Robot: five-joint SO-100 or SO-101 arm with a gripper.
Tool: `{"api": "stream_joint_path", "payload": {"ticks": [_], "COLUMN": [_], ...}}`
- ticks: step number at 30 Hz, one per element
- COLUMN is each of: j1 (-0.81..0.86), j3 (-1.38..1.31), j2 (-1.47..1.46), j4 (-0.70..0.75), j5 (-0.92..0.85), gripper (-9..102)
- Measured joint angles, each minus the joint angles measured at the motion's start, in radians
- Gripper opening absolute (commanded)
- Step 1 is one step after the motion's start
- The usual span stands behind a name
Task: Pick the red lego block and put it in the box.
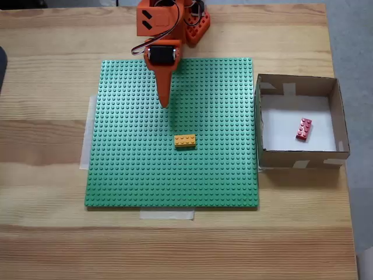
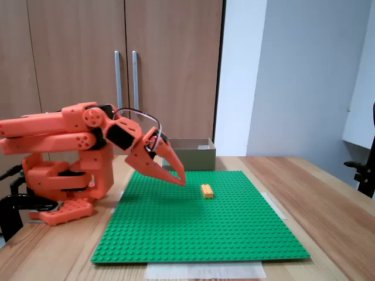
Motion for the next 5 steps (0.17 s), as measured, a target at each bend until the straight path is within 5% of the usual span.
{"api": "stream_joint_path", "payload": {"ticks": [5], "j1": [0.000], "j3": [0.000], "j2": [0.000], "j4": [0.000], "j5": [0.000], "gripper": [-1]}}
